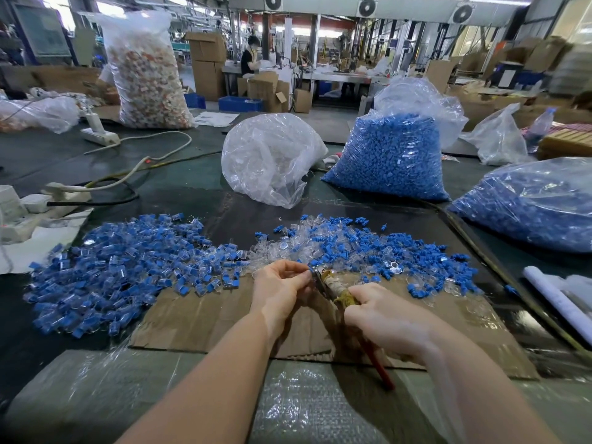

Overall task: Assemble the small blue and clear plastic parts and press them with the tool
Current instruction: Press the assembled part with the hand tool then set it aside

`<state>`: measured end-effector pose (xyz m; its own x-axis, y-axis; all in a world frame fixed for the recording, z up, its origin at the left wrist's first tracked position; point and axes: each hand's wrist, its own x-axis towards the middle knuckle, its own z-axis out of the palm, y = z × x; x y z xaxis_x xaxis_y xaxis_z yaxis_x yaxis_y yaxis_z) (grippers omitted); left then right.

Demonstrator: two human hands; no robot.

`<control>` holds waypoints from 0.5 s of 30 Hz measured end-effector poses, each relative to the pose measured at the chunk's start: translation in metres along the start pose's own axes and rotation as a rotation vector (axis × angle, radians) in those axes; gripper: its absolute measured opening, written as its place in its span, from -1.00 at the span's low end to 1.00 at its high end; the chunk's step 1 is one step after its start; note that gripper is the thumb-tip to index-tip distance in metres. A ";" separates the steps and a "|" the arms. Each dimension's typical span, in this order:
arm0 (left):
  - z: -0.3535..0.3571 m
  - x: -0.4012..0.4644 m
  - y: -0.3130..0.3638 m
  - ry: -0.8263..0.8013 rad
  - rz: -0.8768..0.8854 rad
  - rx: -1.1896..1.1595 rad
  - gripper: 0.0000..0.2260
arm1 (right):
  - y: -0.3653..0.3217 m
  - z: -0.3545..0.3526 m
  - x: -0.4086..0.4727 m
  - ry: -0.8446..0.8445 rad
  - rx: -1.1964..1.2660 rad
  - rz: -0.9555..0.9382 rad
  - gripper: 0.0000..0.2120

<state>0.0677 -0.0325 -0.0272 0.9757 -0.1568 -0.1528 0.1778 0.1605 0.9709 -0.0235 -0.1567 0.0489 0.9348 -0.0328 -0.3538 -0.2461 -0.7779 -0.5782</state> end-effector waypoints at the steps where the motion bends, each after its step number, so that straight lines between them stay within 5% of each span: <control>1: 0.000 0.000 0.000 -0.002 -0.002 -0.001 -0.90 | 0.000 0.000 0.001 -0.001 -0.002 0.000 -0.79; 15: 0.000 -0.003 0.002 -0.010 -0.006 0.037 -0.92 | 0.004 0.015 0.011 0.103 -0.115 0.028 -0.93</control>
<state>0.0652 -0.0314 -0.0247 0.9732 -0.1673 -0.1574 0.1791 0.1235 0.9760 -0.0180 -0.1504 0.0315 0.9507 -0.1155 -0.2878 -0.2474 -0.8422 -0.4791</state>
